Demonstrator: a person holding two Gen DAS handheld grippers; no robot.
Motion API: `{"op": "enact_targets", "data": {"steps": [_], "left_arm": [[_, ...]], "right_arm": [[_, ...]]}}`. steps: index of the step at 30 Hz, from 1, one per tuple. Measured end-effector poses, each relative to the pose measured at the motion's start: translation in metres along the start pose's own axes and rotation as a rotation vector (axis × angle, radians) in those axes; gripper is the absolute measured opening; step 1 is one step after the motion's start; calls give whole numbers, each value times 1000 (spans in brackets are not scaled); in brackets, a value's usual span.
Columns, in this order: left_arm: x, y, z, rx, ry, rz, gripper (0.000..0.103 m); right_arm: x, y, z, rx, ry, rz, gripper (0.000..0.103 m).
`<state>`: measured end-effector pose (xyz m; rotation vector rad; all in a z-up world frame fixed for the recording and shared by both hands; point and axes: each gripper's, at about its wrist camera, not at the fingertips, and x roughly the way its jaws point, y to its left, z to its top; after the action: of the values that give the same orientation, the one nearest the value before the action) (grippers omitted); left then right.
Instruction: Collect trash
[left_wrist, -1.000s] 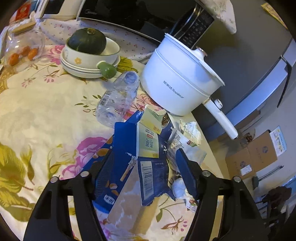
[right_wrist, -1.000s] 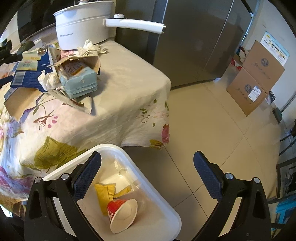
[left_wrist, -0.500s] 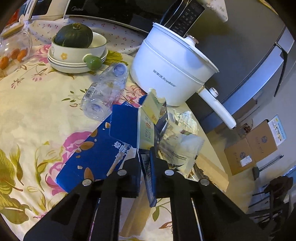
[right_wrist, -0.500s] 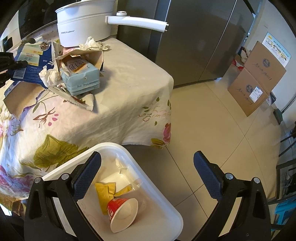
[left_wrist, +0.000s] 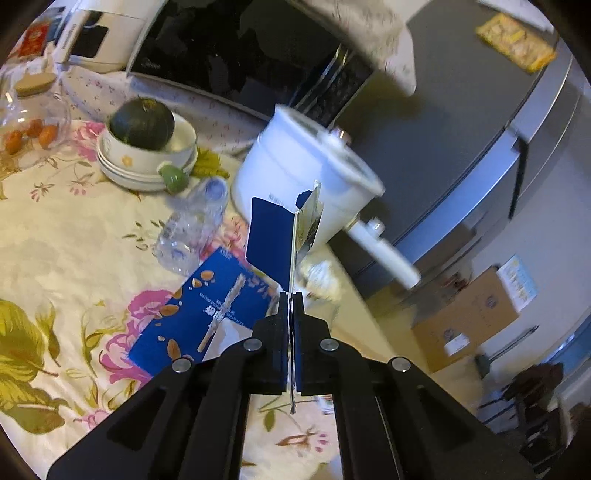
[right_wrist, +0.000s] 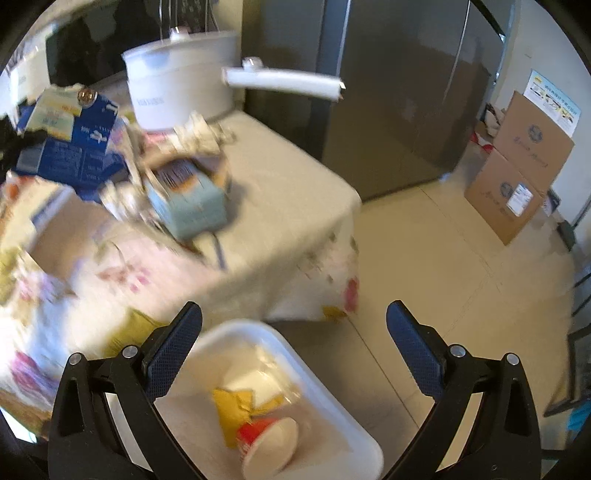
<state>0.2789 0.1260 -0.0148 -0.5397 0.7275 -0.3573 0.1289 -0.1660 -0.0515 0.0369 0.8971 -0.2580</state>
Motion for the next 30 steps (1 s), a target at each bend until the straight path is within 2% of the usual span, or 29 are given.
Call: {"op": "enact_targets", "data": {"steps": [7, 13, 17, 24, 30], "left_arm": [[-56, 3, 10, -36, -95, -48, 2], [-87, 15, 19, -71, -152, -61, 2], [-94, 20, 22, -70, -158, -60, 2], [-95, 32, 23, -89, -155, -63, 2], [-95, 39, 25, -100, -149, -60, 2]], "right_arm": [[-9, 21, 56, -16, -79, 40, 96], [0, 62, 105, -99, -96, 90, 96], [20, 97, 127, -148, -56, 139, 95], [59, 142, 141, -168, 43, 200, 82], [83, 159, 144, -178, 93, 218, 72]]}}
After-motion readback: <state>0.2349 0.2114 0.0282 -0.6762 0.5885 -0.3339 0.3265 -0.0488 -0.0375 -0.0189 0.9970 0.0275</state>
